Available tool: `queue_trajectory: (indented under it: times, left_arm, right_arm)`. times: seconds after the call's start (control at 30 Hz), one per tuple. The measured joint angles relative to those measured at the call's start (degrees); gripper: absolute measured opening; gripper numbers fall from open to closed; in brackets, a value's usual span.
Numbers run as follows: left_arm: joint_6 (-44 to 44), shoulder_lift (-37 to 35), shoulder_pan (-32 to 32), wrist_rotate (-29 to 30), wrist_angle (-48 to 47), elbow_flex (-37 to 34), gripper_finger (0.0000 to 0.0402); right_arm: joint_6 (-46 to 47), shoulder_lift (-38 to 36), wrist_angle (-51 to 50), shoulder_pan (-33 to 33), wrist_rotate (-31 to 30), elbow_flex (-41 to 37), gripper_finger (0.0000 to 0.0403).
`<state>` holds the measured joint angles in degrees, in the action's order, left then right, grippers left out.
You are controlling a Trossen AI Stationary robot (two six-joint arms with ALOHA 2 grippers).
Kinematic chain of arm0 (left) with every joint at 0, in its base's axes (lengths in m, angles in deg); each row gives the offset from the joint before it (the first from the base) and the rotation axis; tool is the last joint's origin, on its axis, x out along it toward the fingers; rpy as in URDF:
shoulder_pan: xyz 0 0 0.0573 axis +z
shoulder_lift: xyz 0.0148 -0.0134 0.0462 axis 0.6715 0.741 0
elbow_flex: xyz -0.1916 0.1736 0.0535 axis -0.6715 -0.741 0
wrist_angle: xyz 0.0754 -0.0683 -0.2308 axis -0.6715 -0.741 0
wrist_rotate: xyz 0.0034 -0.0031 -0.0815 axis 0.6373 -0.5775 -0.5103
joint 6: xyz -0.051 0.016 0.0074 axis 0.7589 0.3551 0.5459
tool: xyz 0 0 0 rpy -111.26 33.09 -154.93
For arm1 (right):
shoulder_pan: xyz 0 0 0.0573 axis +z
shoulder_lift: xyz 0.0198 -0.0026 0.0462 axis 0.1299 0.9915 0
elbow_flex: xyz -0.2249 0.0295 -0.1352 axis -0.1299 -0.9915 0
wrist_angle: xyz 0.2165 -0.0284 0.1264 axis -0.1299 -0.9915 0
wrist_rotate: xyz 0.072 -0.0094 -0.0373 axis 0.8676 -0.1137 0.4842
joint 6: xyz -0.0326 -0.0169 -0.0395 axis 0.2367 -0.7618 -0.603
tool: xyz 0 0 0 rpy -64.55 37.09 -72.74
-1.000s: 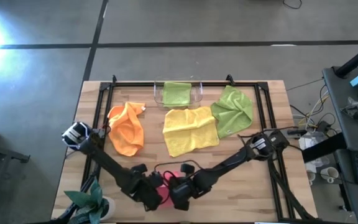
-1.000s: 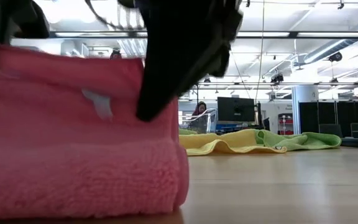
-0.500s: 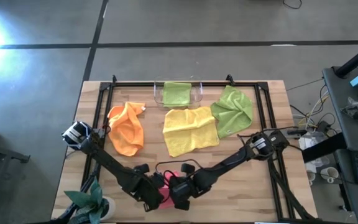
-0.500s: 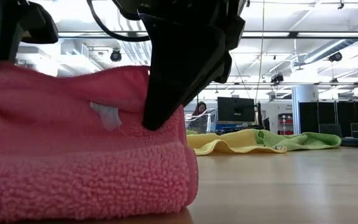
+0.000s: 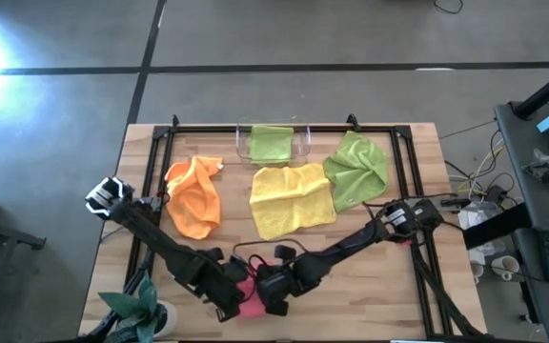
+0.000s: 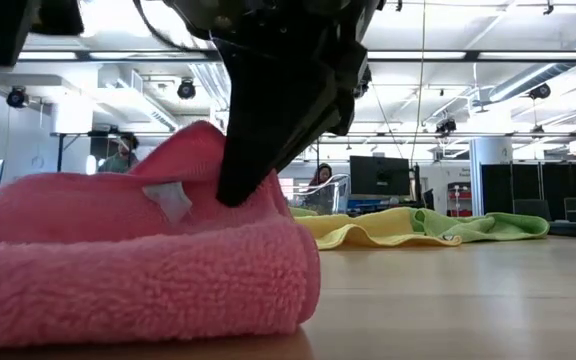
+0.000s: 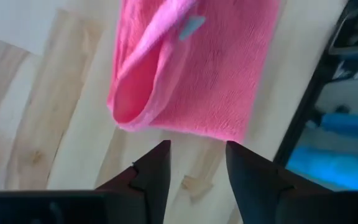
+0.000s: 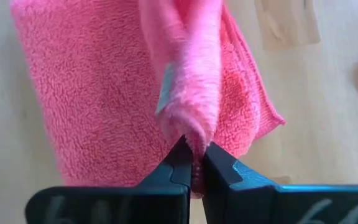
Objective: Fold microfiber towels
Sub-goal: Fold the pink microfiber cloth, then put the folded pink microfiber cloth into the transparent bin
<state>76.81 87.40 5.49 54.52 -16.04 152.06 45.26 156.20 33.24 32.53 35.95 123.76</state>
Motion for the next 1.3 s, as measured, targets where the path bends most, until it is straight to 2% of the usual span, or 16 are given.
queue_trajectory:
  times: [0.2,0.43,0.6,0.8,0.93,1.03,1.23,1.3]
  left_arm:
    - [0.18,-1.07,-0.44,3.68,0.81,0.01,0.0138]
    - [-3.77,1.77,-0.97,4.09,2.03,-0.15,0.0138]
    - [-4.14,3.38,-2.63,4.40,2.29,-0.22,0.0138]
    - [-4.36,4.78,-6.01,7.42,4.44,-0.26,0.0138]
    - [-7.50,6.13,-8.17,10.01,9.88,-0.28,0.0138]
    - [-9.10,7.70,-9.07,11.17,12.62,-0.28,0.0138]
    - [-9.15,11.19,-9.80,11.54,13.14,-0.24,0.0138]
    - [-9.15,12.08,-9.95,11.42,13.88,-0.24,0.0138]
  right_arm:
    - [-0.35,0.00,0.16,-0.45,-0.08,0.00,0.0038]
    - [-0.87,0.00,-0.24,-0.58,-0.03,0.05,0.0118]
    - [-1.88,-2.36,-5.32,-0.60,1.36,0.09,0.0163]
    - [-3.60,-5.49,-15.00,1.48,1.38,-0.02,0.0181]
    - [-7.83,-5.95,-15.59,4.84,1.47,-0.95,0.0180]
    - [-12.41,-5.95,-11.79,7.03,1.48,-3.32,0.0176]
    - [-21.35,-5.98,6.31,8.99,1.56,-8.58,0.0171]
    - [-24.10,-5.99,8.69,9.15,1.65,-9.41,0.0171]
